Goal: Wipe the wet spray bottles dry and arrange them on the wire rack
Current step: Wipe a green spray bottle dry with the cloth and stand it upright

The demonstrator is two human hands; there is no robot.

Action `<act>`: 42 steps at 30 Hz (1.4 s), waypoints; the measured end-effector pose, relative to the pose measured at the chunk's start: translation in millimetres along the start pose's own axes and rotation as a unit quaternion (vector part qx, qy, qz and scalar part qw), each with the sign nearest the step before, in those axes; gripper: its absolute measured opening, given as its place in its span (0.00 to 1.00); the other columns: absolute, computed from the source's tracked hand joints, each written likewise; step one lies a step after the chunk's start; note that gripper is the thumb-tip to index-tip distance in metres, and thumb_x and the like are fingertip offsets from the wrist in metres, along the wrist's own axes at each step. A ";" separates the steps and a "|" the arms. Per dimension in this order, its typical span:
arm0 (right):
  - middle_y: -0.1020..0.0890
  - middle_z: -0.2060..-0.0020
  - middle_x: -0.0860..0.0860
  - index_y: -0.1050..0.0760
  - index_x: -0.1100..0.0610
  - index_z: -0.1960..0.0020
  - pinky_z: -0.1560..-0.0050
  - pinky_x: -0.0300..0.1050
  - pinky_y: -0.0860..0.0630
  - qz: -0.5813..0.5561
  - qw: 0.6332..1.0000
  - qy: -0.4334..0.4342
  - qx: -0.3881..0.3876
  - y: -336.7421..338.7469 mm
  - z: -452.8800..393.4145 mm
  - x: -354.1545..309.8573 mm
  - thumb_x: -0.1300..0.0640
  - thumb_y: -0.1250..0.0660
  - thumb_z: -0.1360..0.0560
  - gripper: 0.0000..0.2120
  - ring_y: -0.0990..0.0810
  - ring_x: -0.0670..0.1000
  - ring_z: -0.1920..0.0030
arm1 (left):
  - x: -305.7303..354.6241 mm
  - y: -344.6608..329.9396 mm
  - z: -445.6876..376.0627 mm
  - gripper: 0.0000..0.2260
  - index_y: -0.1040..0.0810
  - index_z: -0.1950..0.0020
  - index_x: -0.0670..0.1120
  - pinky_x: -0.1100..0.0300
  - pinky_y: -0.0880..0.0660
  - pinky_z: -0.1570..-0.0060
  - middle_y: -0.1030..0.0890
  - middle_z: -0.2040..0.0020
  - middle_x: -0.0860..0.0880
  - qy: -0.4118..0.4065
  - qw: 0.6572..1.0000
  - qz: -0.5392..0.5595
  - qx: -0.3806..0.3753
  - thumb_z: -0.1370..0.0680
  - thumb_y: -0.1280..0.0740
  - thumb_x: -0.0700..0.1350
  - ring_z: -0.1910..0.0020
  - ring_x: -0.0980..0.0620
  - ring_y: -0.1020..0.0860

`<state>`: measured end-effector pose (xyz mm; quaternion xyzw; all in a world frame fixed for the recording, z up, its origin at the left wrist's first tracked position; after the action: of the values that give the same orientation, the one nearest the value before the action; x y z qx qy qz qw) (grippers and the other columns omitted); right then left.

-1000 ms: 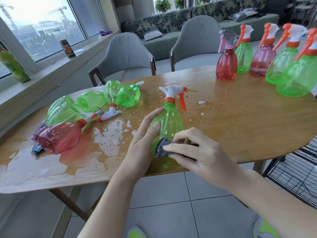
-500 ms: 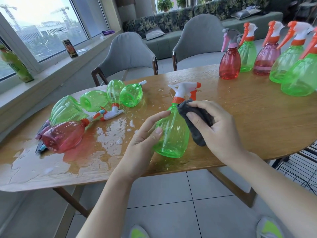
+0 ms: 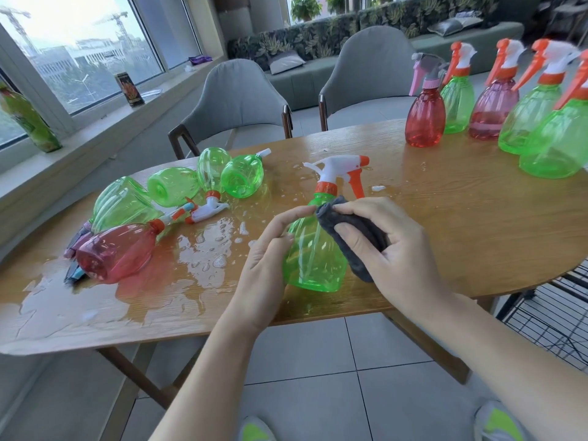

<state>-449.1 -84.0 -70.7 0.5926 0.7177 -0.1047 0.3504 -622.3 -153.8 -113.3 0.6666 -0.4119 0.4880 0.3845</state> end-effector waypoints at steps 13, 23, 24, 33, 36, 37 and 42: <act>0.20 0.50 0.57 0.16 0.61 0.40 0.49 0.45 0.23 0.082 0.975 0.178 -0.108 -24.1 39.1 -30.7 0.59 0.31 0.17 0.09 0.21 0.56 0.53 | 13.5 -6.1 6.9 0.17 0.23 0.28 0.58 0.36 0.23 0.39 0.18 0.37 0.36 0.027 0.998 0.055 0.027 0.17 0.33 0.55 0.41 0.31 0.17; 0.18 0.47 0.57 0.17 0.63 0.38 0.42 0.38 0.25 0.105 0.989 0.106 0.016 0.8 3.9 -13.5 0.63 0.29 0.20 0.11 0.19 0.51 0.46 | 10.3 2.9 11.5 0.23 0.21 0.27 0.59 0.30 0.30 0.27 0.21 0.27 0.44 0.029 0.998 0.051 -0.022 0.22 0.24 0.57 0.25 0.36 0.26; 0.17 0.47 0.56 0.17 0.62 0.38 0.41 0.36 0.26 0.108 0.990 0.084 0.033 3.7 0.7 -9.7 0.63 0.29 0.20 0.11 0.19 0.50 0.45 | 10.0 3.3 11.7 0.25 0.21 0.27 0.59 0.28 0.32 0.26 0.22 0.26 0.43 0.024 0.998 0.051 -0.027 0.23 0.23 0.58 0.24 0.35 0.27; 0.17 0.46 0.53 0.17 0.61 0.39 0.40 0.34 0.28 0.076 0.996 0.033 0.037 -4.7 12.9 -7.8 0.61 0.30 0.20 0.10 0.19 0.47 0.44 | 9.6 6.7 10.3 0.18 0.19 0.30 0.60 0.35 0.27 0.29 0.19 0.29 0.45 0.009 0.999 0.026 -0.025 0.17 0.38 0.49 0.29 0.40 0.21; 0.17 0.47 0.54 0.17 0.61 0.40 0.41 0.33 0.29 0.079 0.995 0.054 0.024 -5.8 15.6 -14.7 0.62 0.29 0.21 0.10 0.20 0.46 0.45 | 10.6 10.3 10.1 0.19 0.20 0.29 0.58 0.27 0.33 0.26 0.20 0.28 0.43 0.002 1.000 0.008 -0.024 0.18 0.40 0.48 0.28 0.36 0.24; 0.17 0.48 0.54 0.17 0.61 0.40 0.41 0.32 0.29 0.084 0.994 0.057 0.027 -5.1 14.0 -15.3 0.62 0.29 0.21 0.10 0.20 0.46 0.46 | 10.5 11.4 9.8 0.20 0.20 0.28 0.58 0.26 0.33 0.26 0.20 0.28 0.42 0.003 1.000 0.003 -0.025 0.18 0.40 0.49 0.28 0.35 0.24; 0.16 0.46 0.53 0.17 0.59 0.38 0.42 0.36 0.25 0.068 0.996 0.023 0.043 -2.0 7.7 -8.5 0.60 0.29 0.20 0.11 0.19 0.47 0.45 | 12.3 10.5 10.0 0.20 0.20 0.28 0.60 0.26 0.35 0.26 0.19 0.30 0.43 -0.005 0.999 -0.027 -0.025 0.18 0.40 0.50 0.27 0.35 0.25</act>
<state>-447.6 -95.6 -71.5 0.6570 0.6783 -0.0973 0.3143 -626.3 -169.0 -102.5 0.6697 -0.4079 0.4637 0.4124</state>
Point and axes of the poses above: each hand's wrist, its own z-axis away from the middle knuckle, its own y-axis out of the back of the hand, x = y × z, the point moved 8 cm from there along -z, towards the middle knuckle
